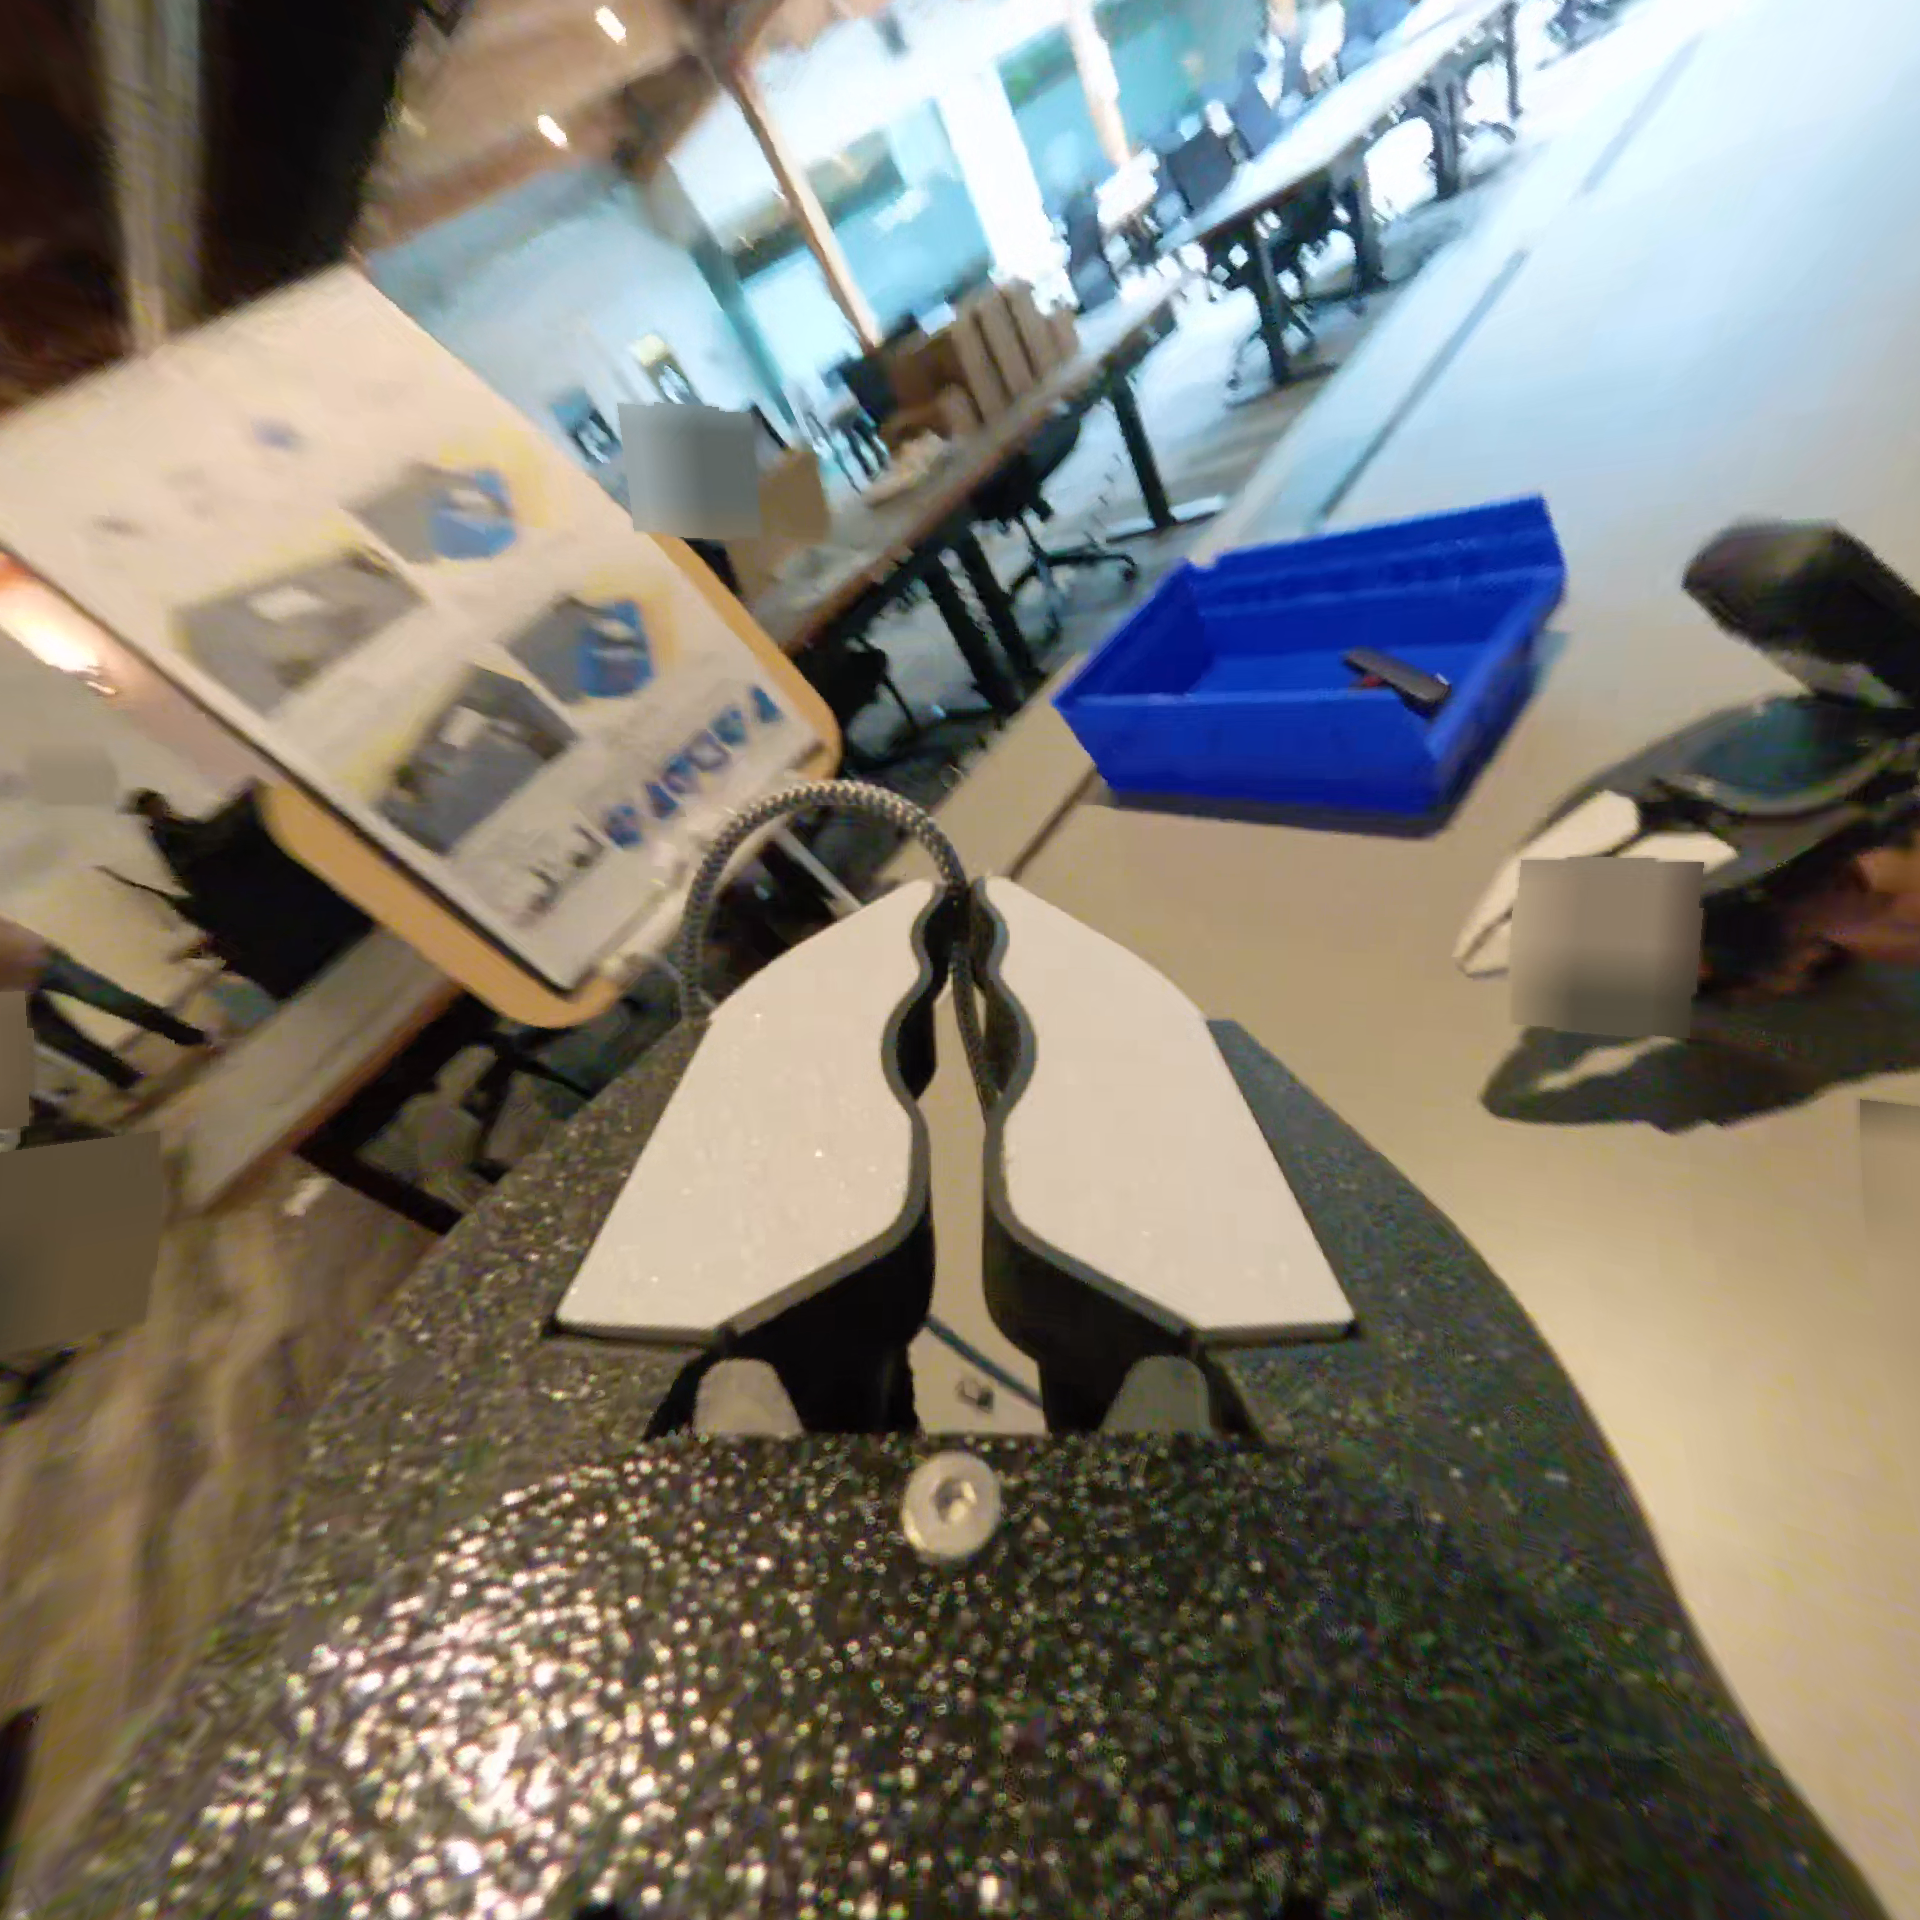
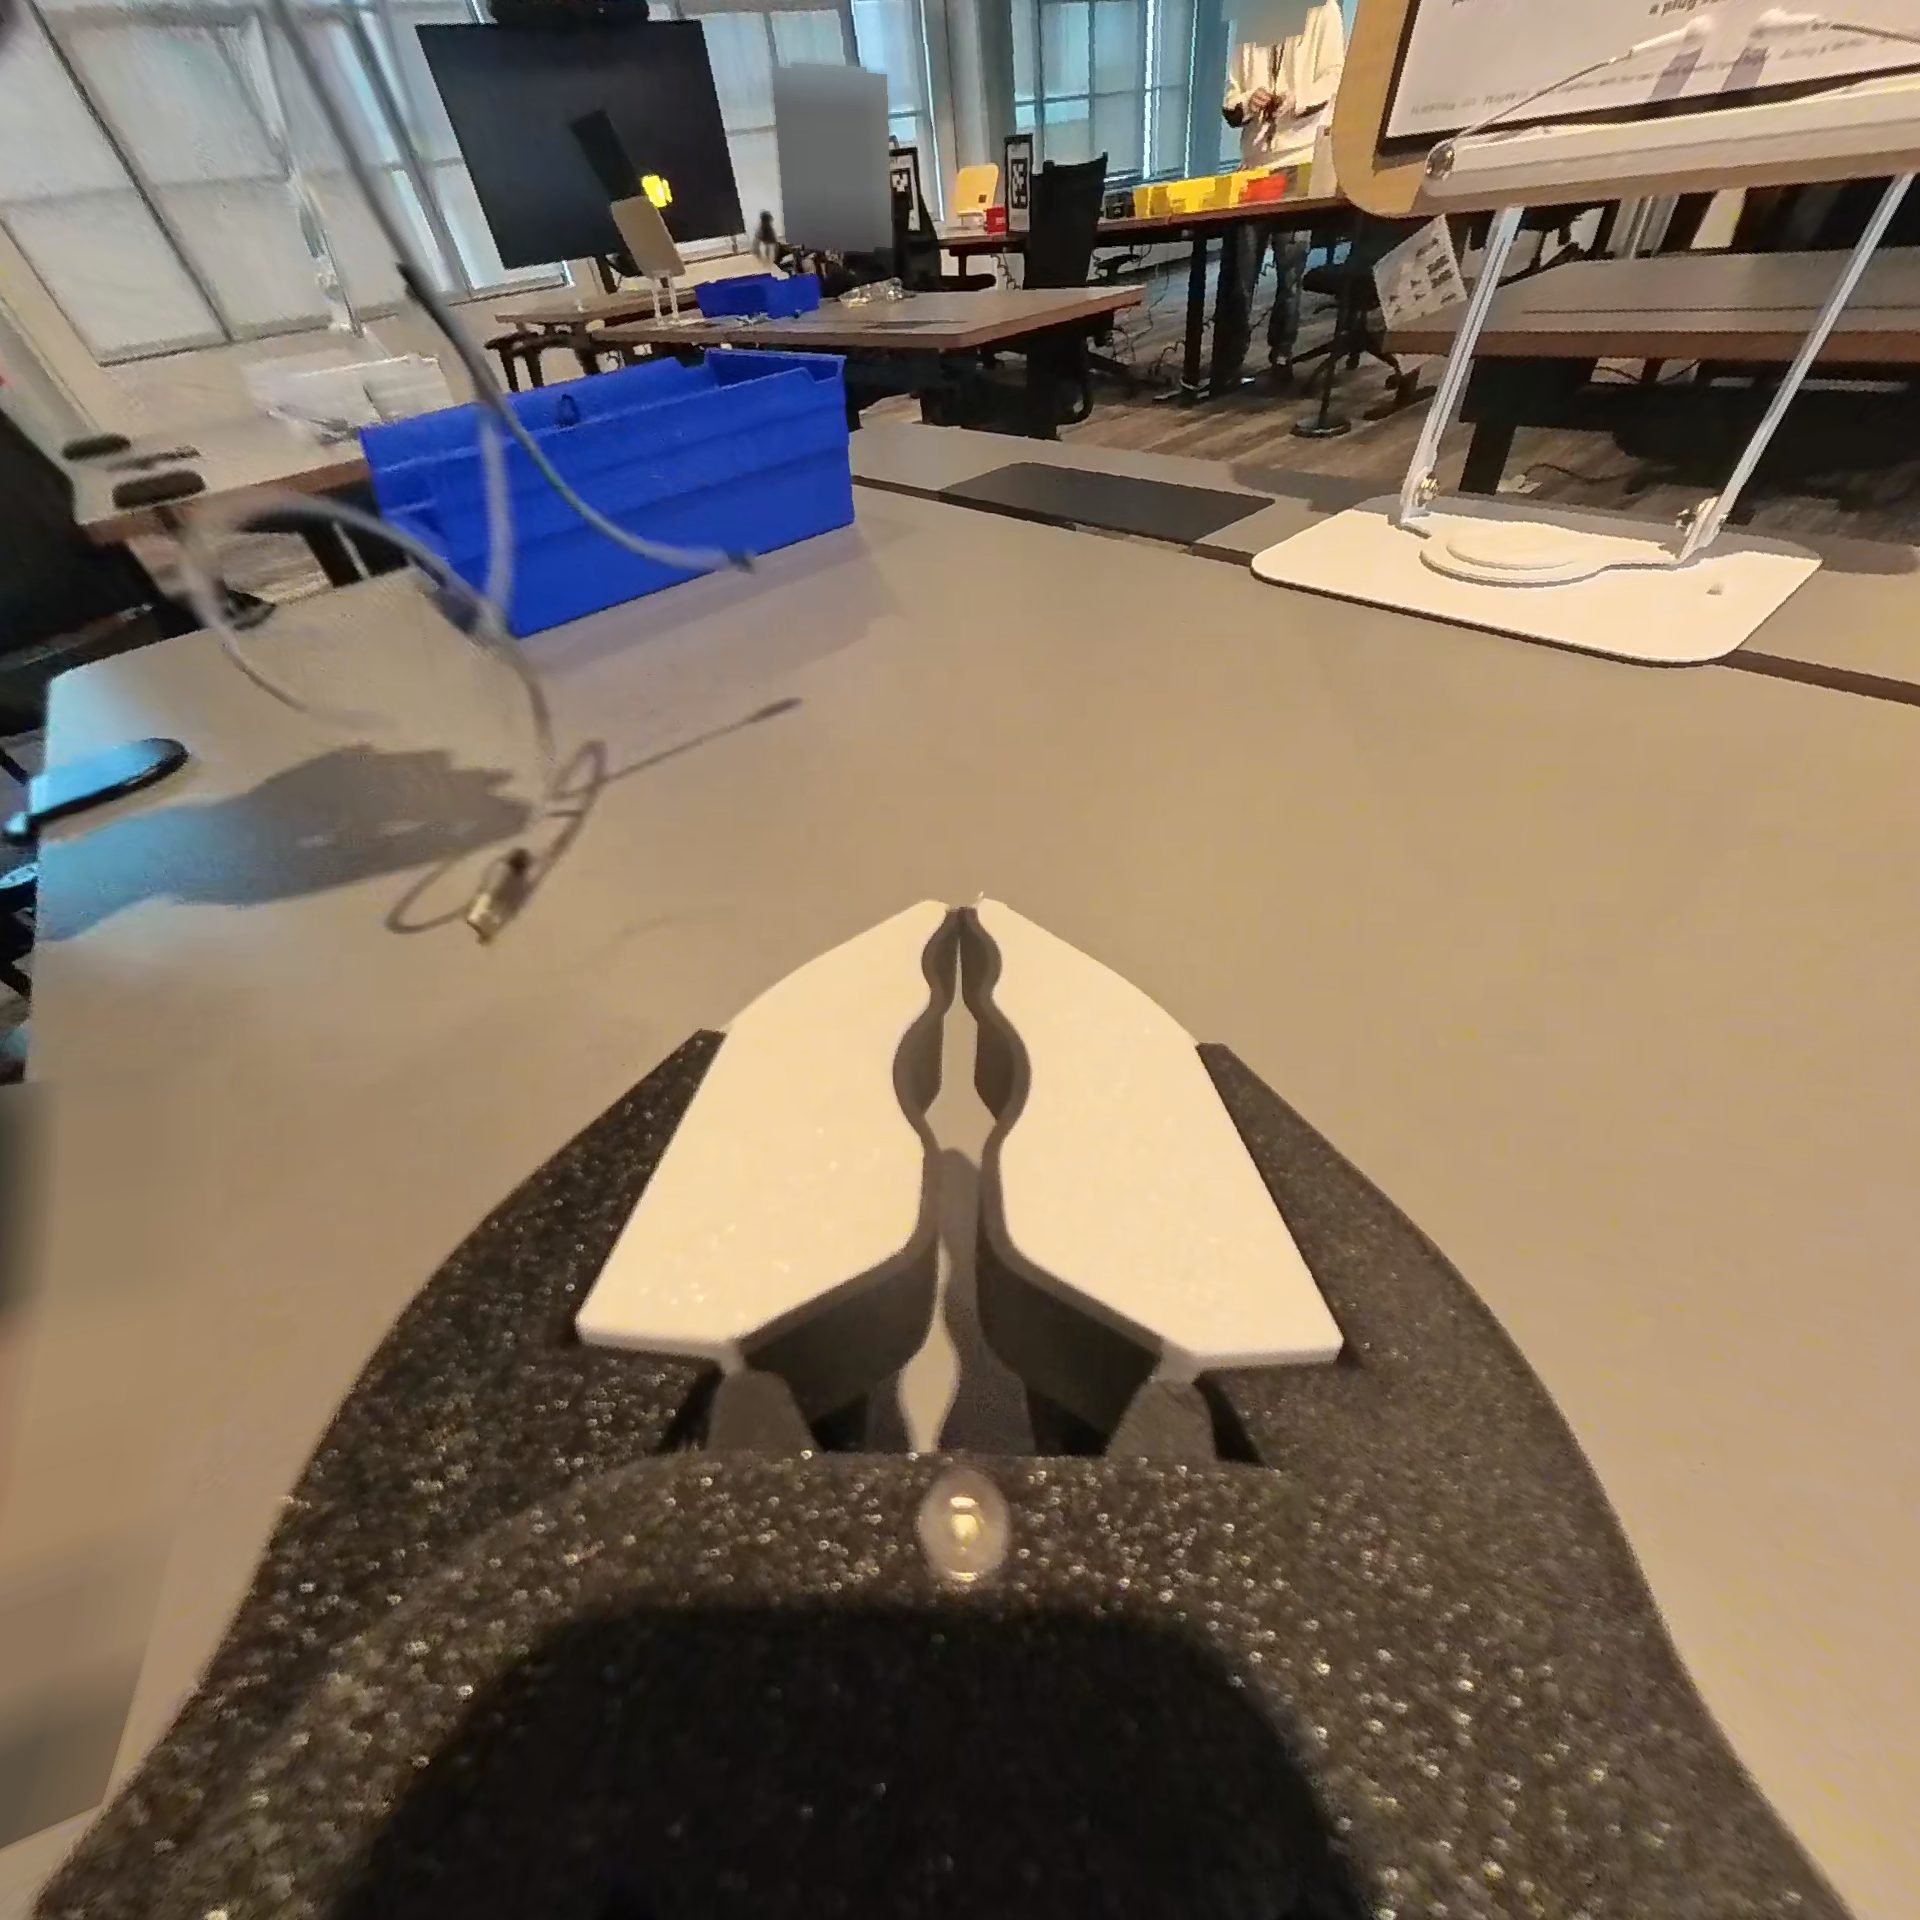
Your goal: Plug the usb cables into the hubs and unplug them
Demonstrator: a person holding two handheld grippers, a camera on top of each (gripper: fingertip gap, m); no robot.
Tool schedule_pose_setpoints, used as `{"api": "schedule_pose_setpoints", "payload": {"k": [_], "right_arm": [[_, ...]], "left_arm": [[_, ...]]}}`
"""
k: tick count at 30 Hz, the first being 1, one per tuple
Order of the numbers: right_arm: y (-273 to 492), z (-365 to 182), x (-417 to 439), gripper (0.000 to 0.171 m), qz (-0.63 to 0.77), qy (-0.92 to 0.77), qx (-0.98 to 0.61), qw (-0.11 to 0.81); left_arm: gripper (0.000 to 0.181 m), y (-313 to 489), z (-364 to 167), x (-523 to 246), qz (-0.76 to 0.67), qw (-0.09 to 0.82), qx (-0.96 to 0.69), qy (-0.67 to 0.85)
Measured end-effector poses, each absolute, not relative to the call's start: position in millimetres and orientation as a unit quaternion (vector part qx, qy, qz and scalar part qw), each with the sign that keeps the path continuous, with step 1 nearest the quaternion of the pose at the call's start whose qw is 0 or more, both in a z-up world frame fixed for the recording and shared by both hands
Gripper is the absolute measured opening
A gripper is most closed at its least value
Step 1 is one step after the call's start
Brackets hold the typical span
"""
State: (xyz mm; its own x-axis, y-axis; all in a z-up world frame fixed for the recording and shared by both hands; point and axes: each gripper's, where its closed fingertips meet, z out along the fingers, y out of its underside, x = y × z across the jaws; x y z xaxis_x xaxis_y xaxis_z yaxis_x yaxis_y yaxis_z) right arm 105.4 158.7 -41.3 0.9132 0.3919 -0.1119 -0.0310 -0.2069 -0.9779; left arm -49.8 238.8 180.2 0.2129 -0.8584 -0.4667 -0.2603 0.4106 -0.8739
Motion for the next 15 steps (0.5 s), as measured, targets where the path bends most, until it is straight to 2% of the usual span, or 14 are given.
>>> {"api": "schedule_pose_setpoints", "payload": {"k": [6, 15], "right_arm": [[158, -43, 108, 0.0, 0.154, -0.125, -0.761, 0.618], [157, -45, 107, 0.0, 0.126, -0.143, -0.765, 0.615]], "left_arm": [[0.003, 228, 59, 14, -0.295, 0.497, -0.52, 0.628], [0.003, 202, -57, 41, -0.277, 0.388, -0.54, 0.694]]}}
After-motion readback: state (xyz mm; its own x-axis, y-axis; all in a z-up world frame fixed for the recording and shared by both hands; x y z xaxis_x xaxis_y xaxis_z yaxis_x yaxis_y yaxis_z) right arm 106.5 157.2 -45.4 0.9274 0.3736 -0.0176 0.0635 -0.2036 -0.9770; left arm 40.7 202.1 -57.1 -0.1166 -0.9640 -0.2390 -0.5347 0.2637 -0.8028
